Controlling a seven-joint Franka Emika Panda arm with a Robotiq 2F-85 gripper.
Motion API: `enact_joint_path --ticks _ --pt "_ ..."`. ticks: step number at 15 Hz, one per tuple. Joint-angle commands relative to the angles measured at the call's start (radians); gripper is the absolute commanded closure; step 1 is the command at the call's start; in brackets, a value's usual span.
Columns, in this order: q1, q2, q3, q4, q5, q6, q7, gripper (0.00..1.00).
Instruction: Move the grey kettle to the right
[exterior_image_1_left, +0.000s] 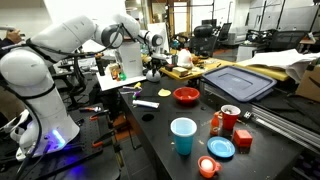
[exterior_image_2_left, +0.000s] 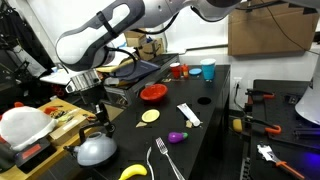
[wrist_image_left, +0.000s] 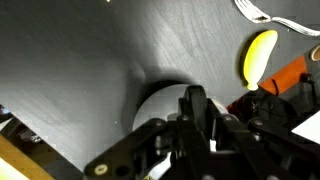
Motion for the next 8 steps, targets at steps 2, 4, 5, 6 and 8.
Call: enact_joint_path --ticks 2,4,5,6,8 --pt "-0.031 -0.033 -0.027 -0.004 -0.003 0.007 0.055 0.95" --pt "-0.044 -0.043 -0.038 -0.006 -0.005 0.004 0.066 0.95" --pt "-0.051 -0.05 -0.041 -0.008 -0.005 0.004 0.073 0.95" --pt "-0.06 -0.056 -0.043 -0.009 -0.003 0.001 0.077 0.95" --pt "-0.077 -0.067 -0.047 -0.008 0.003 -0.005 0.093 0.95"
